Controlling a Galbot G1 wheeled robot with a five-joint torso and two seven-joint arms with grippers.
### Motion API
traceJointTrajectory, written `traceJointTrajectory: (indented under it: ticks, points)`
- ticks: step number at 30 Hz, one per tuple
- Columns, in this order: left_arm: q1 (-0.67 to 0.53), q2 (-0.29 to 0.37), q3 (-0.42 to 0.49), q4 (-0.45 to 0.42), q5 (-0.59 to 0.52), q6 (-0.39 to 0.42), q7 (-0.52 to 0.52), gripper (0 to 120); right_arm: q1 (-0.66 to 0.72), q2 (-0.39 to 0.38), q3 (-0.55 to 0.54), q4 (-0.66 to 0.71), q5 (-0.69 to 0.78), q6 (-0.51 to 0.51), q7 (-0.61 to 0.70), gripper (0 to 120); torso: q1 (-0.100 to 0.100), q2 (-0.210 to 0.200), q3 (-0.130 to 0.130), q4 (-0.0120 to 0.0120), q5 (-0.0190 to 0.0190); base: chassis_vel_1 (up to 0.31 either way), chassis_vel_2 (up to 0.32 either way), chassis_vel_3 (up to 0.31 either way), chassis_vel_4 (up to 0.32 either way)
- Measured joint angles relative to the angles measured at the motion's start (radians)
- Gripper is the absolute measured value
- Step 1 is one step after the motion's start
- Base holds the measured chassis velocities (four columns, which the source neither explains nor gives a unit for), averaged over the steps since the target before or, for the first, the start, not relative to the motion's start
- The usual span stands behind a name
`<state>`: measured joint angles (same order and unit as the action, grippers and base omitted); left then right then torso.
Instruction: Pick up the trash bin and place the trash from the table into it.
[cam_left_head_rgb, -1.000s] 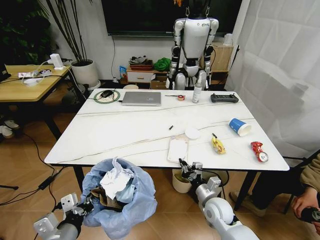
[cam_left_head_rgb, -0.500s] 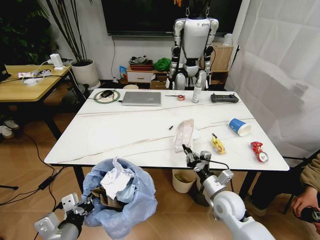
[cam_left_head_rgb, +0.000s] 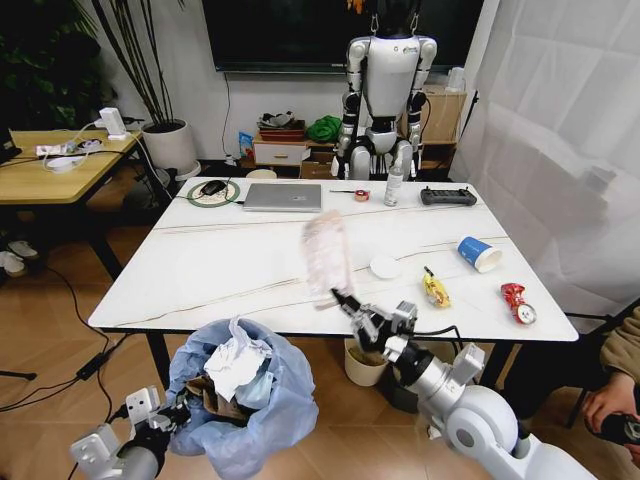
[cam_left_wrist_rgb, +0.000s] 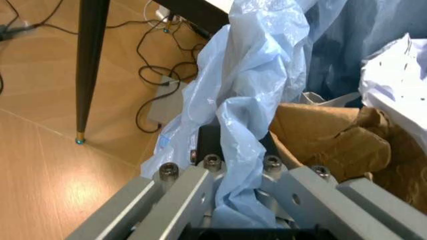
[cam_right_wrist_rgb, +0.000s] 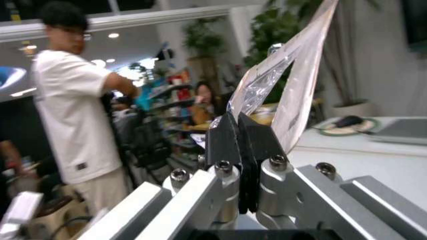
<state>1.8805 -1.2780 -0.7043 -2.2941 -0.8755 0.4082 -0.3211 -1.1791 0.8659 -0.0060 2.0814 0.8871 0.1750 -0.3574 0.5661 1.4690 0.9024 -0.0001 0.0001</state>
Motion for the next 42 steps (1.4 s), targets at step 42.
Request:
traceJointTrajectory:
  ticks: [42]
  points:
    - [-0.004,-0.016,0.022,-0.033,0.0,0.043,-0.037,0,0.045,-0.042,-0.328,-0.141,-0.505,0.159,0.019,0,0.0,0.0,0.0,0.0,0.0,0.0,0.0,0.0,0.0]
